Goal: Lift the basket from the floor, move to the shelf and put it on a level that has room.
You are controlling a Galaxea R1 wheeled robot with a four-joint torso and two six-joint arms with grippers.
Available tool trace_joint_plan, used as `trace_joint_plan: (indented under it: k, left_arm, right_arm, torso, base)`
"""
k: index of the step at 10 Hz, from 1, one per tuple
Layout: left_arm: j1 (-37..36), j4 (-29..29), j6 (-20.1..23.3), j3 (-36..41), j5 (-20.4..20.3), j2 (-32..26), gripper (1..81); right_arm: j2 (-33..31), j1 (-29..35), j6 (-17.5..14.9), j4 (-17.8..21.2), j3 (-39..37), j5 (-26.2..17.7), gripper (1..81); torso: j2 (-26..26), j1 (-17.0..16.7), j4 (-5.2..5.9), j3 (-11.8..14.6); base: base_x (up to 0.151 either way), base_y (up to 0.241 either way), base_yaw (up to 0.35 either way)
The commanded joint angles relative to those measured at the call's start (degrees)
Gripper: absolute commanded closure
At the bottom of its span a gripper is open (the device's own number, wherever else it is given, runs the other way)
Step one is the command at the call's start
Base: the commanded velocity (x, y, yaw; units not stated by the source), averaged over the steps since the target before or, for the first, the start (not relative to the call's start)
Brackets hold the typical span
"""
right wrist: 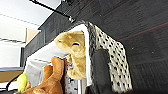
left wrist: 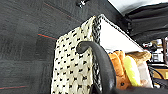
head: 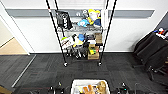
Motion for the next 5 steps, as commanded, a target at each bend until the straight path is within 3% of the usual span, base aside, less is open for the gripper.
trace_joint_plan:
  k: [1, 5]
  left_arm:
    - [-6.6, -0.9, 0.2, 2.3, 2.5, -3.8, 81.1]
    - [-6.6, -0.9, 0.2, 5.4, 2.1, -4.9, 81.1]
  right_arm:
    - [-3.9, 6.1, 0.4, 1.4, 3.1, -0.8, 81.1]
    - [-5.0, 6.1, 0.4, 1.3, 6.9, 0.4, 81.1]
  torso:
    - [5.5, -3.5, 0.0, 3.4]
    - [13.4, -8.7, 0.0, 5.8]
  base:
    - [0.0, 0.0, 0.0]
    - [0.0, 0.0, 0.0]
